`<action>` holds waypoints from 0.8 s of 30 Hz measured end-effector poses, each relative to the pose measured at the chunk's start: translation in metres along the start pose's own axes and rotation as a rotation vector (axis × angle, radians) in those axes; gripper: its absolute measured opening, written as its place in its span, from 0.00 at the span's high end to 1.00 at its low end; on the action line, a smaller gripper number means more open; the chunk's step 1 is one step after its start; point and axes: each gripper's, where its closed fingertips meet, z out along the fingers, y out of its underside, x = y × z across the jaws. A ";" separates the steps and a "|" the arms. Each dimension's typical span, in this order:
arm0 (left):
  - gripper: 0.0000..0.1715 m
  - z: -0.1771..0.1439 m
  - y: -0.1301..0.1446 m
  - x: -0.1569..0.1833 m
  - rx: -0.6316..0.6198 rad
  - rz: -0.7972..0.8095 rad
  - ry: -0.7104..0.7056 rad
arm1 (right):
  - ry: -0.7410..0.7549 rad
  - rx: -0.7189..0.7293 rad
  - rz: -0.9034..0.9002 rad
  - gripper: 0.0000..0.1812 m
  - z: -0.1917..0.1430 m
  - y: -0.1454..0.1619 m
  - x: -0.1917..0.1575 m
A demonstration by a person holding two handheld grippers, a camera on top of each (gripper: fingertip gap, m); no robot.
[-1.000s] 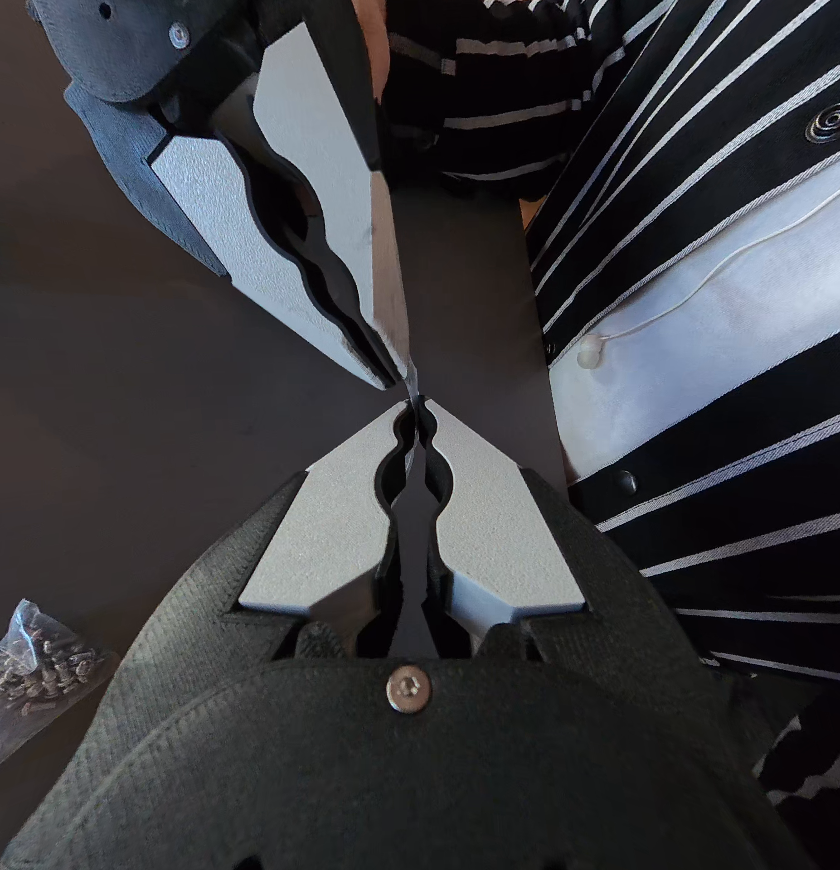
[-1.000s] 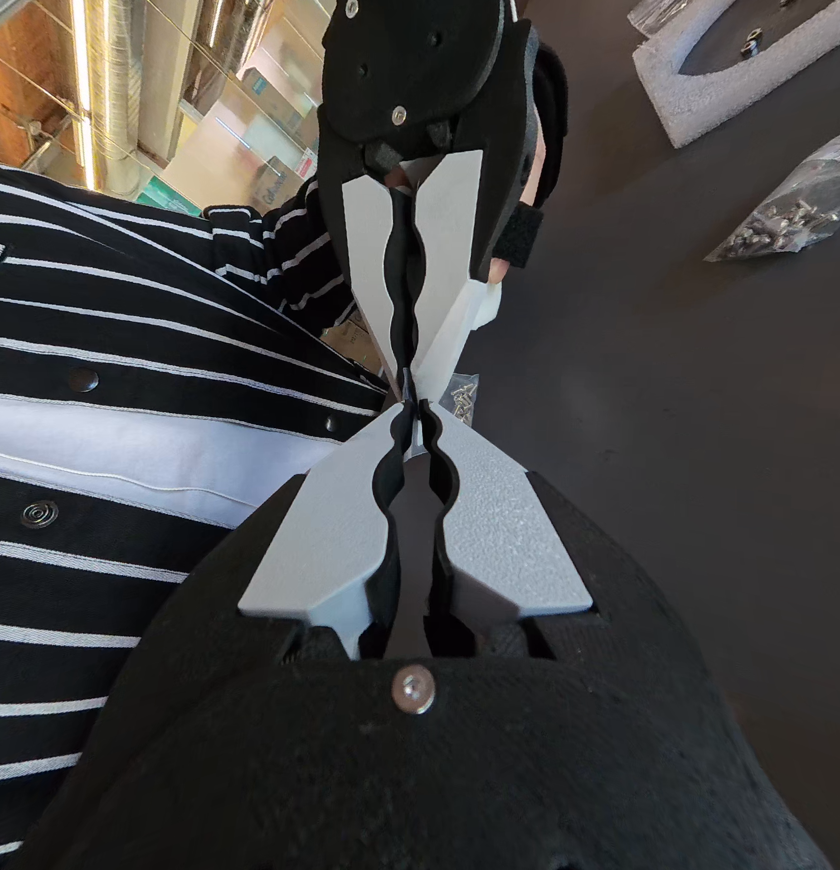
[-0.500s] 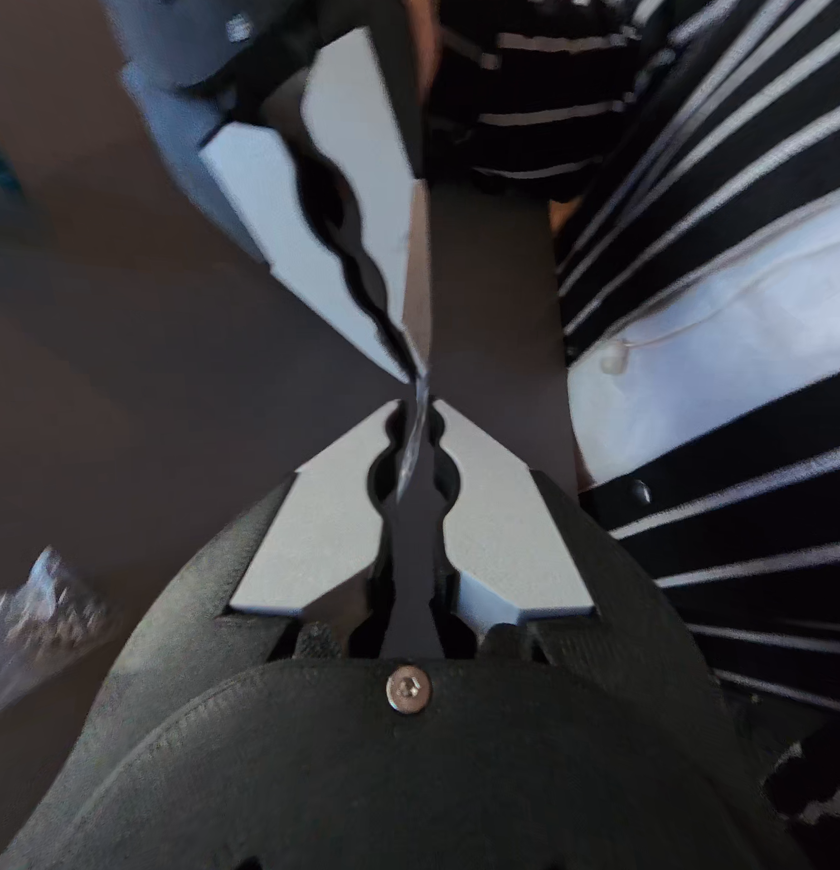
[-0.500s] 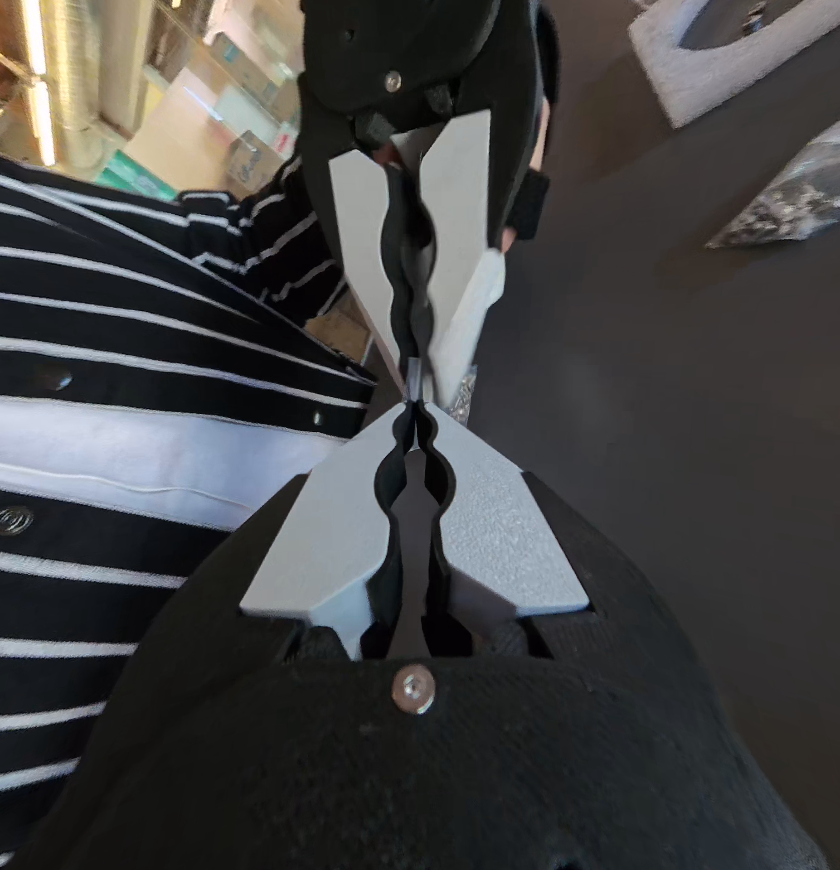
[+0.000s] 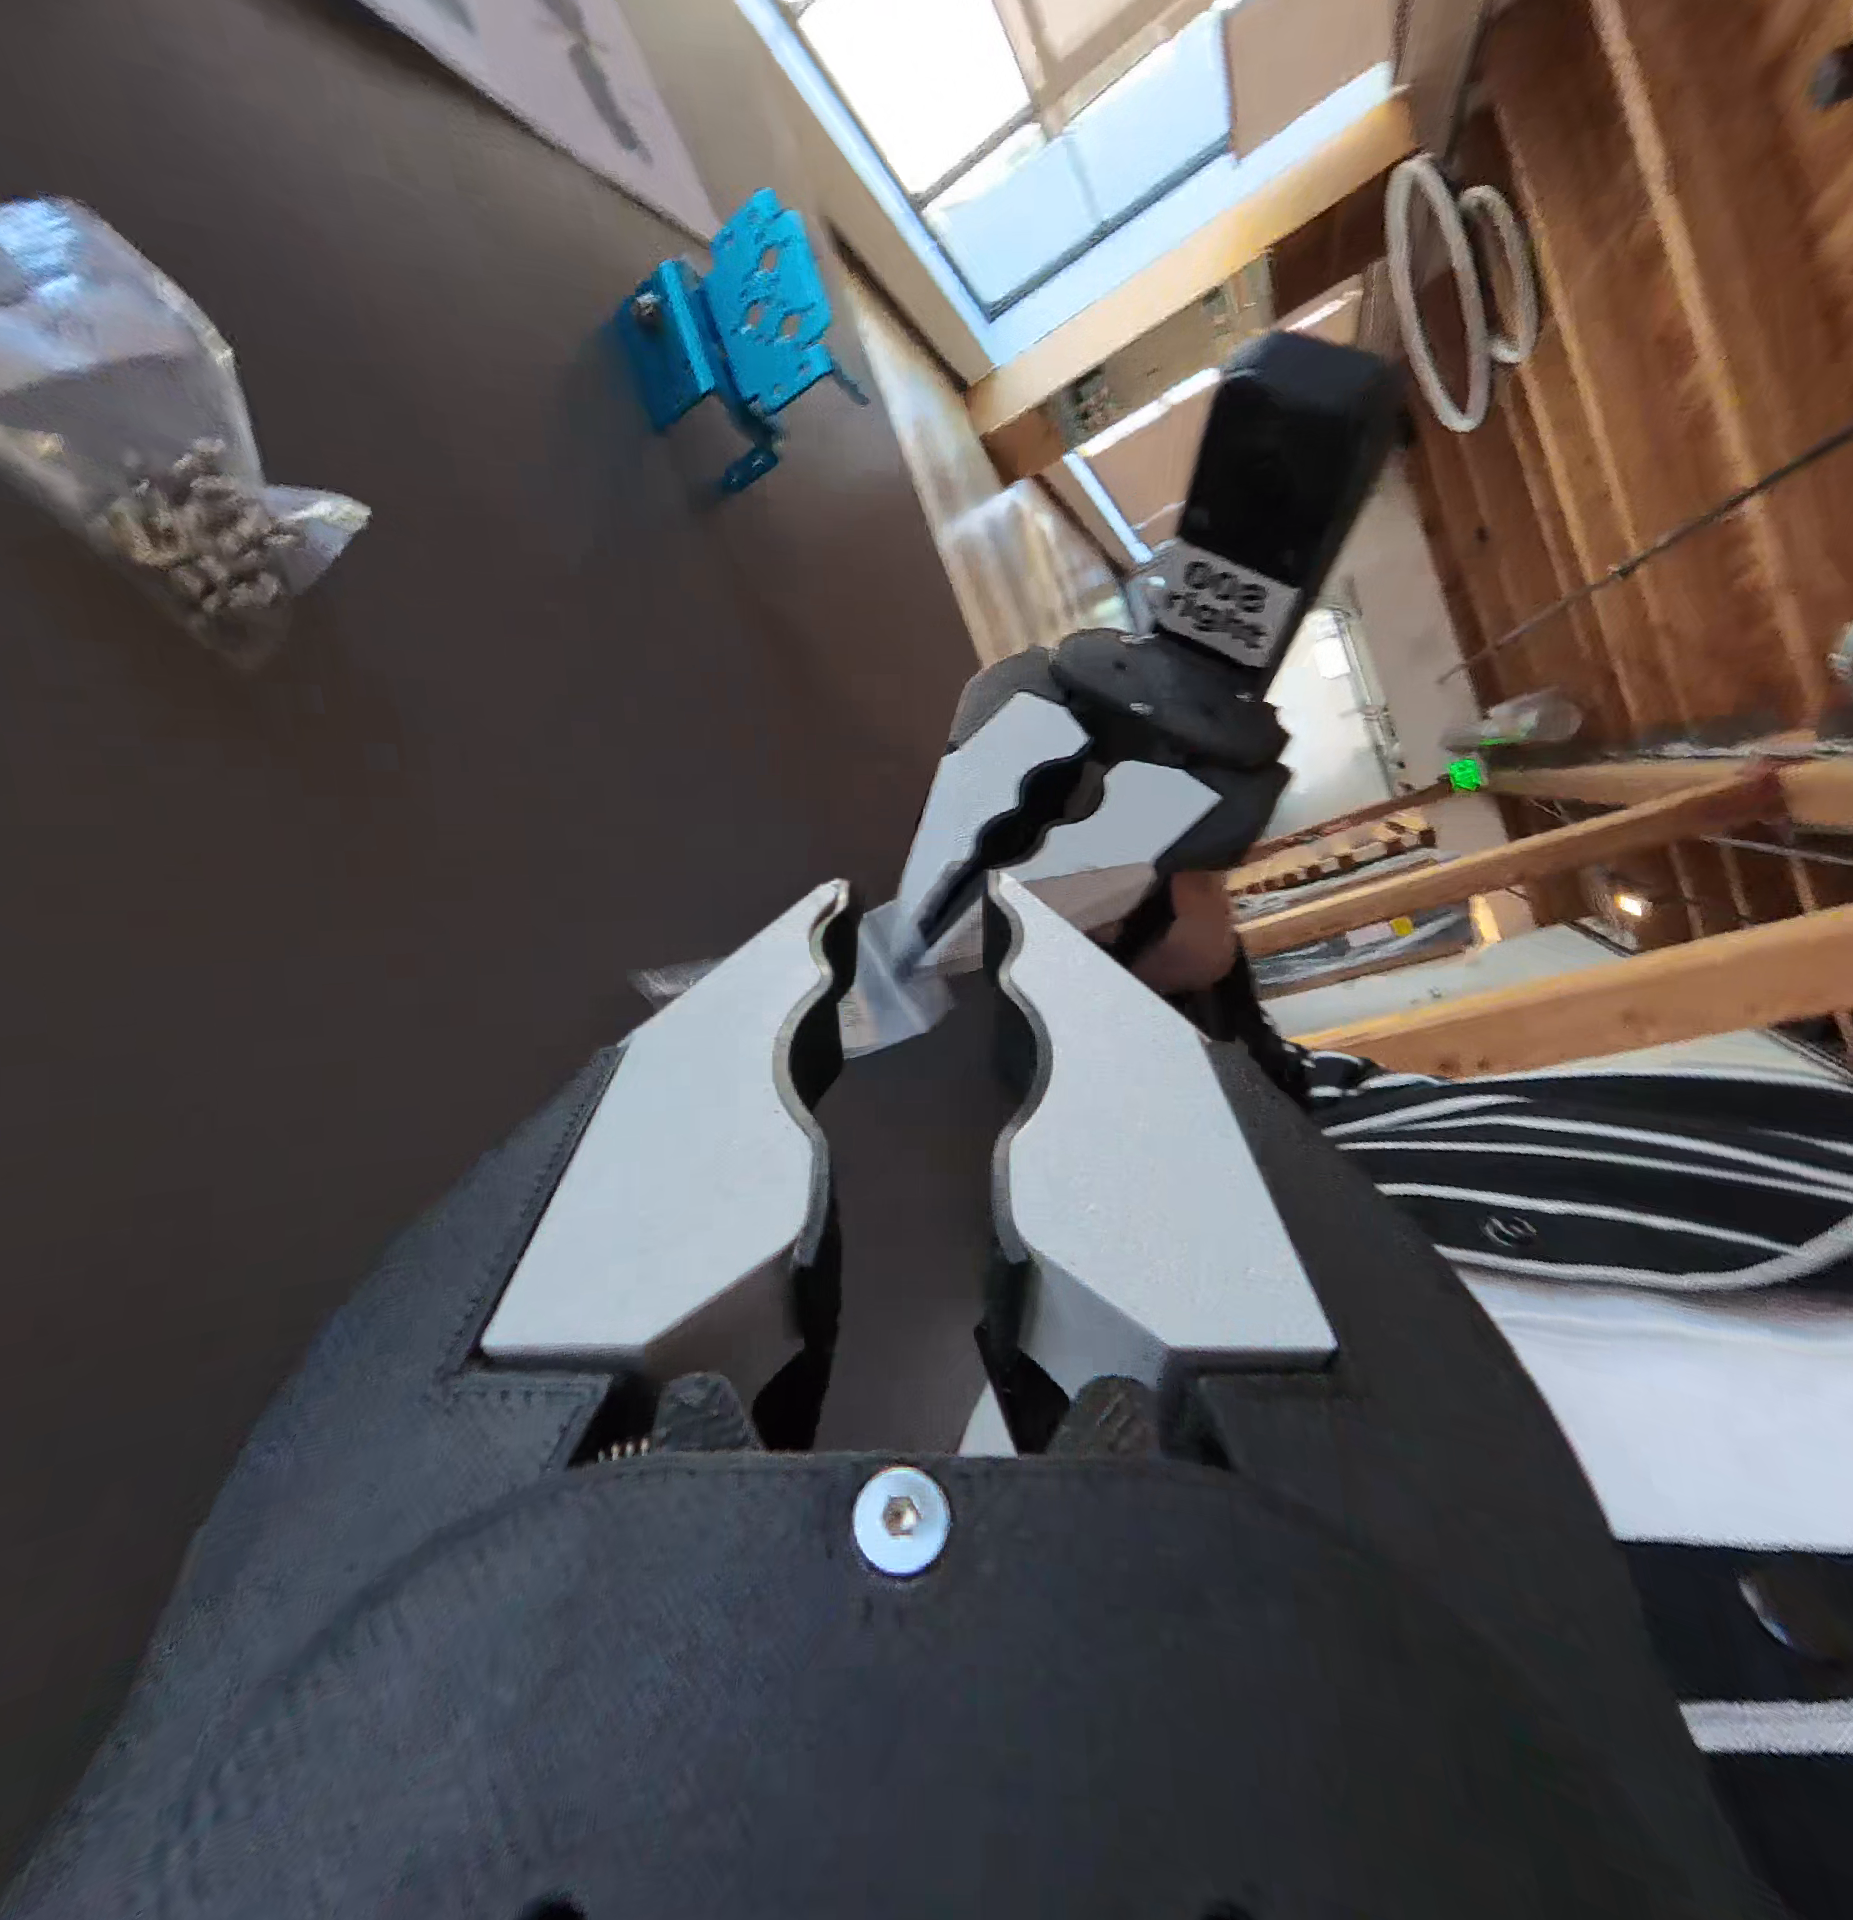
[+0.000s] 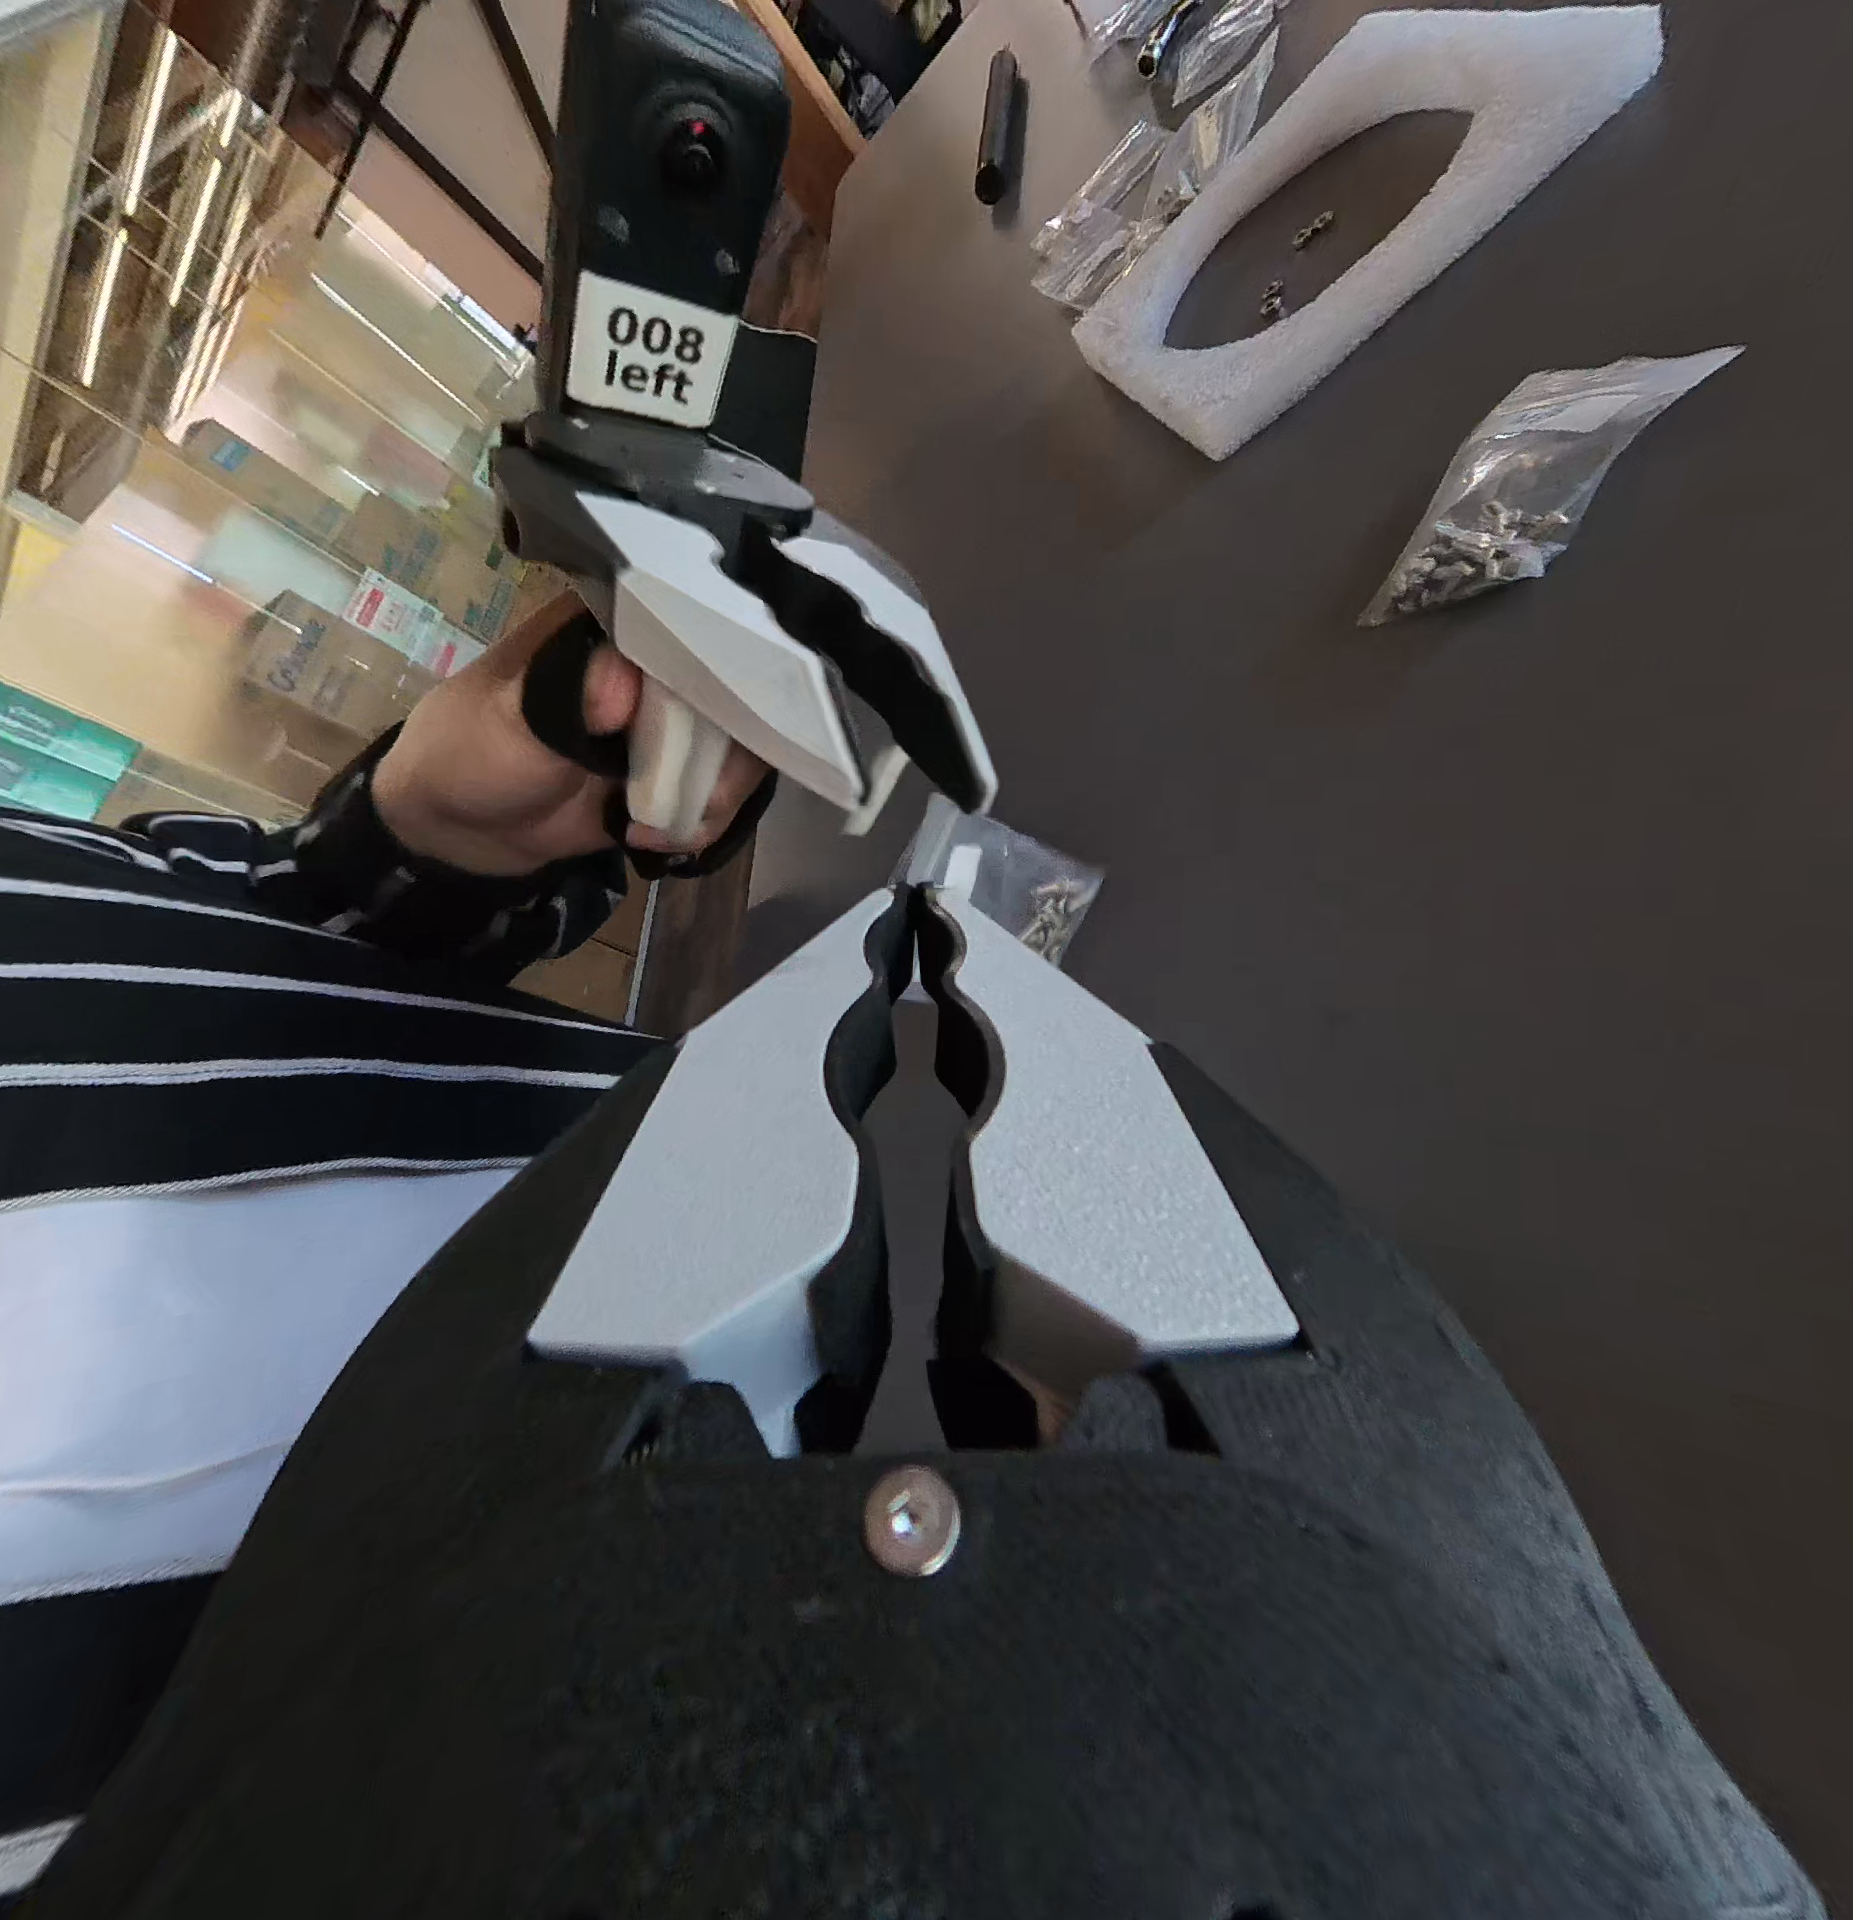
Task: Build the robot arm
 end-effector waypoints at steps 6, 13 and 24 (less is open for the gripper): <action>0.80 -0.010 0.012 -0.023 -0.009 0.055 -0.269 | 0.023 0.066 0.048 1.00 0.010 -0.003 0.001; 0.88 -0.014 0.013 -0.019 0.038 0.034 -0.259 | 0.037 0.075 -0.028 1.00 0.017 -0.003 -0.007; 0.97 -0.016 0.025 -0.018 -0.002 -0.022 -0.221 | 0.095 0.036 -0.069 1.00 0.023 0.006 -0.003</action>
